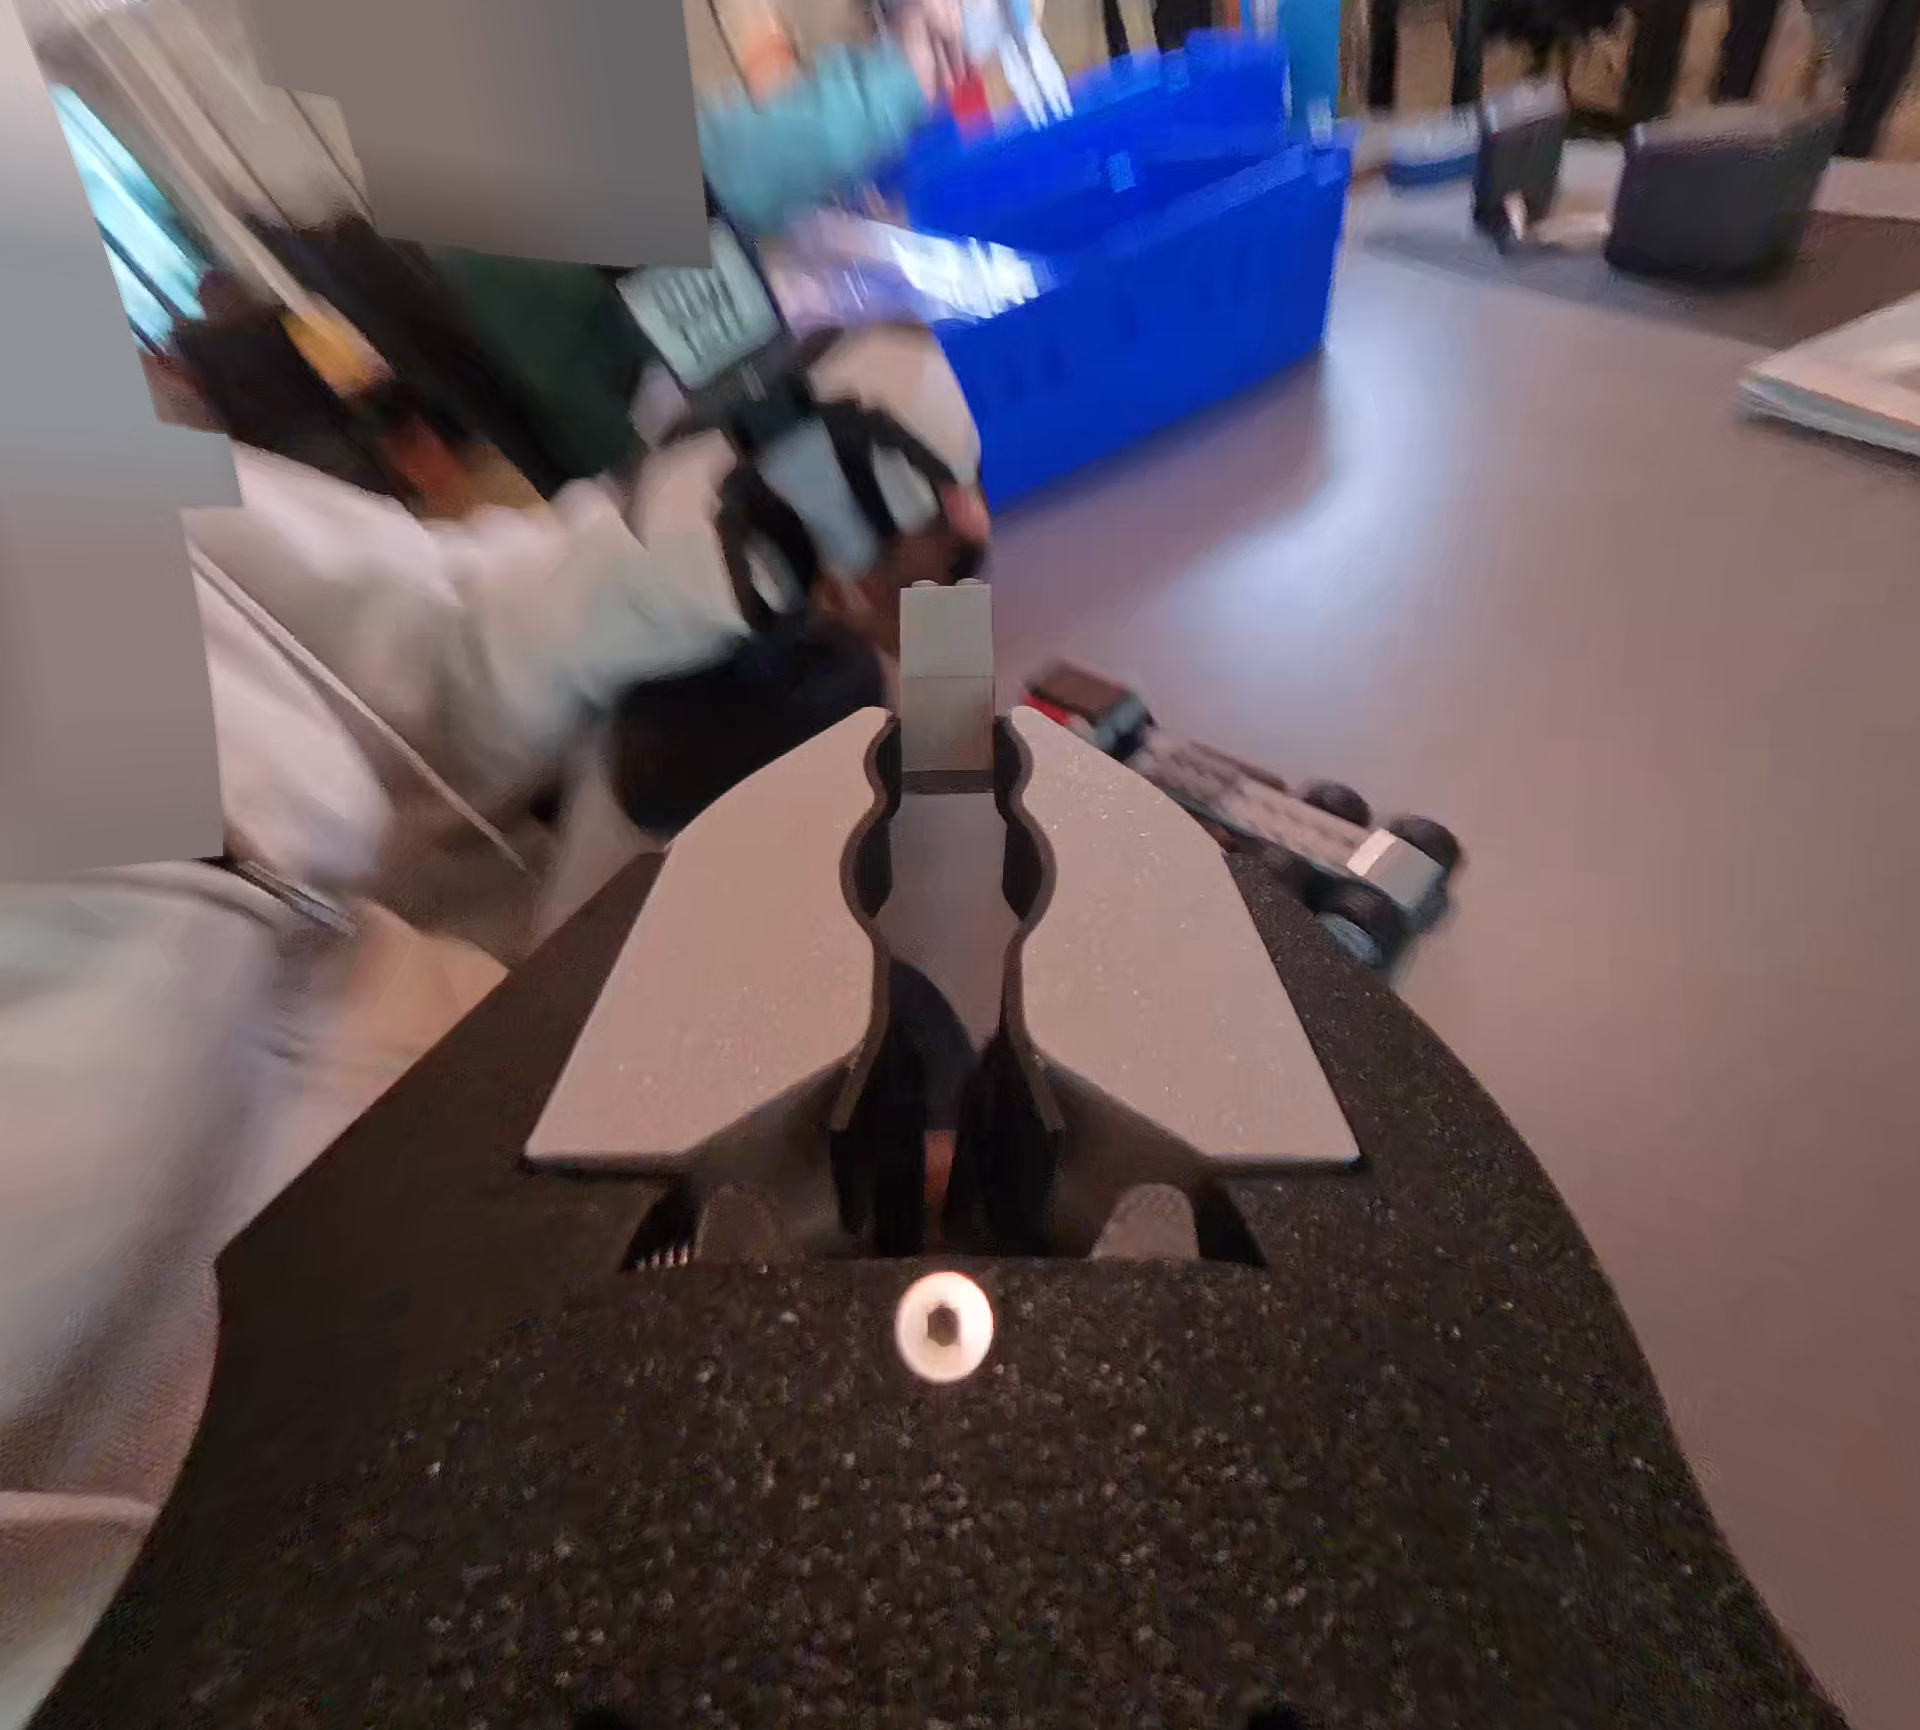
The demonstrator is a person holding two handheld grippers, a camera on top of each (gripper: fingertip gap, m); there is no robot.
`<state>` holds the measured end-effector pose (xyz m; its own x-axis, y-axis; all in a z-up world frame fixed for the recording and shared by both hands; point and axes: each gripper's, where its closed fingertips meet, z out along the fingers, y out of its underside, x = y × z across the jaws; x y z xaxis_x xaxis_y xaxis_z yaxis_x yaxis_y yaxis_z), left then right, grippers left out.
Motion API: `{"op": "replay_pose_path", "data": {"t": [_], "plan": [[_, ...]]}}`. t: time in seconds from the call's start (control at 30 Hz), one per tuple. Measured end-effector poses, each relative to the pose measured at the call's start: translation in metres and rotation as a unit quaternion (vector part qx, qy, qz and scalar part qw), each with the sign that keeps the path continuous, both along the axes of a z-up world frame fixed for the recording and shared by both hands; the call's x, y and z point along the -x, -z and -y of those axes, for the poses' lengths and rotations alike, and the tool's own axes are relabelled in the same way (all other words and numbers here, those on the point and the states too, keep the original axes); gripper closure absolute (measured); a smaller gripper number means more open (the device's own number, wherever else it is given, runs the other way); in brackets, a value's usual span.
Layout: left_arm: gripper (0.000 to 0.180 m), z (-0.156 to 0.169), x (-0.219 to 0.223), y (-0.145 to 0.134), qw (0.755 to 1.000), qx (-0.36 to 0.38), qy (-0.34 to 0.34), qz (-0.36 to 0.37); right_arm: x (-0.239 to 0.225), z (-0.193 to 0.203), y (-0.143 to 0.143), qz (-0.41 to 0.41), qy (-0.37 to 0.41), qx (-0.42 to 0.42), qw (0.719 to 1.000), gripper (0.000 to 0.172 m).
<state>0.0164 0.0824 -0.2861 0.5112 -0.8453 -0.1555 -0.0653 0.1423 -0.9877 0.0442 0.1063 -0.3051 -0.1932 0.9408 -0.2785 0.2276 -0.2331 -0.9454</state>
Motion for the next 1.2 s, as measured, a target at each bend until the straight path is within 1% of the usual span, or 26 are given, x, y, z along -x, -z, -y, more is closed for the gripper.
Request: {"op": "replay_pose_path", "data": {"t": [0.03,0.07,0.1,0.17,0.23,0.3,0.37,0.43,0.47,0.53,0.57,0.6,0.63,0.7,0.73,0.8,0.87,0.93,1.07,1.2], "plan": [[0.128,0.001,0.0,0.001,1.0,0.005,0.002,-0.007,0.003,0.0,0.014,0.059,0.009,-0.068,0.996,0.155],[0.127,0.0,0.0,0.006,1.0,0.003,-0.003,-0.03,0.005,0.0,0.027,0.118,0.015,-0.134,0.984,0.155],[0.127,-0.002,0.0,0.013,0.997,-0.008,-0.015,-0.069,0.006,0.002,0.035,0.166,0.01,-0.191,0.968,0.155],[0.127,-0.008,0.001,0.036,0.984,-0.024,-0.048,-0.171,0.01,0.011,0.04,0.224,-0.008,-0.265,0.938,0.155],[0.129,-0.011,0.0,0.057,0.967,-0.008,-0.064,-0.245,0.013,0.015,0.043,0.272,-0.021,-0.307,0.912,0.155],[0.134,-0.011,-0.003,0.063,0.96,-0.009,-0.071,-0.269,0.017,0.02,0.045,0.303,-0.04,-0.337,0.89,0.155],[0.141,-0.009,-0.006,0.064,0.958,-0.017,-0.068,-0.278,0.021,0.024,0.047,0.32,-0.052,-0.355,0.877,0.155],[0.162,-0.004,-0.007,0.068,0.955,-0.016,-0.053,-0.291,0.026,0.025,0.045,0.317,-0.051,-0.376,0.869,0.155],[0.162,-0.003,-0.007,0.068,0.956,-0.012,-0.049,-0.288,0.027,0.025,0.043,0.31,-0.053,-0.382,0.869,0.155],[0.162,-0.001,-0.006,0.06,0.966,0.001,-0.036,-0.257,0.03,0.027,0.032,0.261,-0.045,-0.384,0.885,0.154],[0.163,0.0,-0.005,0.053,0.974,0.01,-0.029,-0.223,0.032,0.027,0.021,0.218,-0.034,-0.382,0.898,0.153],[0.163,0.002,-0.005,0.043,0.983,0.02,-0.014,-0.18,0.033,0.029,0.01,0.168,-0.027,-0.37,0.913,0.147],[0.163,0.006,-0.006,0.033,0.99,0.03,0.007,-0.136,0.032,0.033,-0.001,0.117,-0.024,-0.347,0.93,0.142],[0.163,0.01,-0.004,0.017,0.996,0.046,0.032,-0.072,0.027,0.041,-0.02,0.029,-0.028,-0.274,0.961,0.141],[0.163,0.012,-0.004,0.013,0.996,0.051,0.044,-0.054,0.026,0.043,-0.026,0.0,-0.028,-0.238,0.971,0.142],[0.163,0.016,-0.005,0.008,0.996,0.063,0.062,-0.029,0.024,0.043,-0.034,-0.036,-0.026,-0.183,0.982,0.144],[0.163,0.019,-0.007,0.006,0.994,0.072,0.076,-0.017,0.023,0.045,-0.036,-0.05,-0.035,-0.156,0.986,0.148],[0.163,0.02,-0.008,0.007,0.993,0.076,0.084,-0.015,0.024,0.044,-0.029,-0.034,-0.035,-0.162,0.986,0.149],[0.163,0.022,-0.01,0.012,0.993,0.075,0.089,-0.031,0.025,0.047,-0.024,-0.027,-0.051,-0.165,0.985,0.156],[0.163,0.024,-0.011,0.015,0.992,0.074,0.092,-0.041,0.024,0.048,-0.021,-0.025,-0.059,-0.173,0.983,0.156]]}}
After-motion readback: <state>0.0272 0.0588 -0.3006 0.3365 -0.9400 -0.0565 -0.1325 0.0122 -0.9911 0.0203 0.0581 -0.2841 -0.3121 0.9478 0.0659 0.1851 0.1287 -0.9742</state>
